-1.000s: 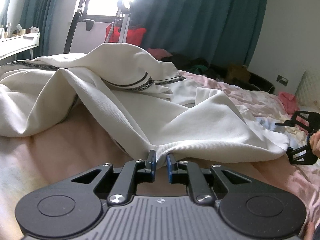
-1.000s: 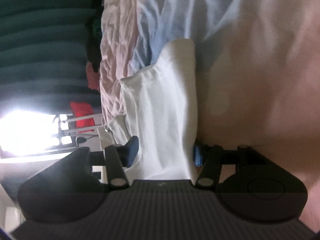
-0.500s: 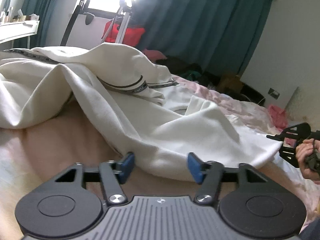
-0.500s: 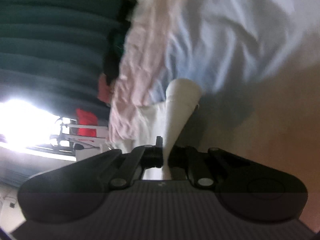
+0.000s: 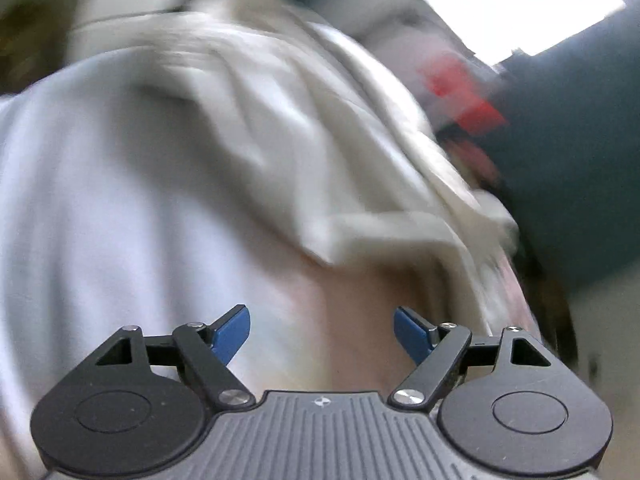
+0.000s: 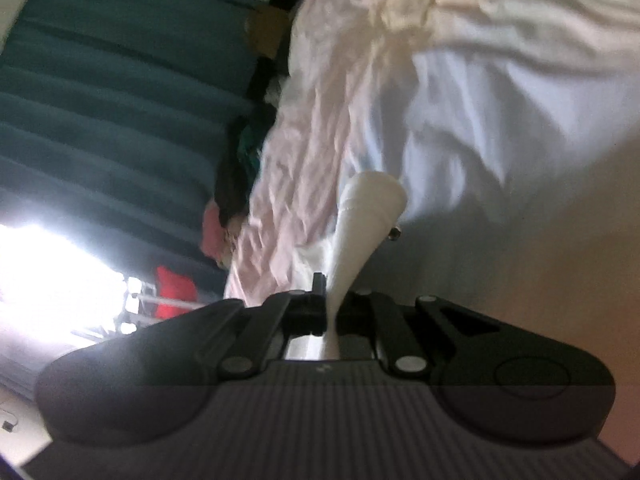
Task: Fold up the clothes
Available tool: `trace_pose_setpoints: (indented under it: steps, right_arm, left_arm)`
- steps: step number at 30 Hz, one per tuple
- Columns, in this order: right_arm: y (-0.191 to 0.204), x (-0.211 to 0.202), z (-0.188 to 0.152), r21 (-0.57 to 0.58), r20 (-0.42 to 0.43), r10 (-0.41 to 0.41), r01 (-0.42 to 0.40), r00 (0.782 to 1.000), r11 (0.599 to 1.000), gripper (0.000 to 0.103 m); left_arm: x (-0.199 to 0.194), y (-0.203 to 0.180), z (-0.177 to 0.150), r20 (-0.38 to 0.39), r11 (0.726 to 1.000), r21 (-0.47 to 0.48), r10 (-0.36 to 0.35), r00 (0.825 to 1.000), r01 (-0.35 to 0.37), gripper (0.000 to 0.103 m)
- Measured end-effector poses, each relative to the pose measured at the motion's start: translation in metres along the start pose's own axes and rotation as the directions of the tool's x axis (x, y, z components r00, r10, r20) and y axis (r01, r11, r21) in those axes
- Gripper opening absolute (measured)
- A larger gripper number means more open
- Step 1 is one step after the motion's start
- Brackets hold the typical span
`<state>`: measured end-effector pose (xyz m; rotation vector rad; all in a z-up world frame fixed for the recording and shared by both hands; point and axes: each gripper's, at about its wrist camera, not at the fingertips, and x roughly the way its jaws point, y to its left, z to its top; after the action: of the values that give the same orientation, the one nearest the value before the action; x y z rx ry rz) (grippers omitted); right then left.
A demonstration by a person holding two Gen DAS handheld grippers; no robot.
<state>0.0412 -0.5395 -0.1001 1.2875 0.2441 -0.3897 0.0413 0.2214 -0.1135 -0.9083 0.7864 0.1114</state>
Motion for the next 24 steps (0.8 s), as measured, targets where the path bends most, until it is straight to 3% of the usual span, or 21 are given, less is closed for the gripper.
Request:
trace_pose_setpoints:
  steps: [2,4,7,10,12,14,17,21,24]
  right_arm:
    - [0.000,-0.004,0.006,-0.024,0.057,0.021,-0.020,0.998,1.000,0.005]
    - [-0.003,-0.009,0.012,-0.020,0.107,0.032,-0.030,0.994,0.999,0.005]
    - [-0.011,-0.004,0.013,0.015,0.107,-0.012,0.011,0.994,1.000,0.005]
    - [-0.018,0.004,0.011,0.020,0.083,-0.080,0.079,0.993,0.997,0.005]
    - [-0.026,0.008,0.010,0.027,0.060,-0.127,0.126,0.990,0.992,0.005]
    - [-0.034,0.010,0.008,0.036,0.031,-0.177,0.176,0.984,0.984,0.005]
    - [-0.046,0.011,0.004,0.044,-0.013,-0.244,0.245,0.970,0.969,0.005]
    - [-0.051,0.008,0.000,0.063,-0.022,-0.258,0.258,0.966,0.964,0.005]
    - [-0.037,0.001,0.000,0.007,0.026,-0.192,0.192,0.981,0.981,0.005]
  left_arm:
    - [0.003,0.024,0.020,0.037,0.990,-0.141,0.019,0.999,-0.013,0.075]
    - [0.005,0.033,0.034,0.099,0.977,-0.211,0.005,0.995,0.016,0.075]
    - [0.009,0.036,0.048,0.194,0.965,-0.262,0.030,0.981,0.022,0.074]
    - [0.018,0.034,0.063,0.233,0.962,-0.274,0.064,0.970,0.003,0.064]
    - [0.022,0.033,0.072,0.253,0.961,-0.275,0.093,0.963,-0.021,0.029]
    - [0.019,0.030,0.083,0.267,0.972,-0.223,0.131,0.955,-0.071,0.006]
    - [0.001,0.008,0.095,0.292,0.987,-0.087,0.158,0.943,-0.138,0.003]
    - [-0.045,-0.006,0.113,0.289,0.994,-0.095,0.087,0.953,-0.062,0.002]
    - [-0.084,0.002,0.120,0.313,0.992,-0.124,0.053,0.948,-0.015,0.002]
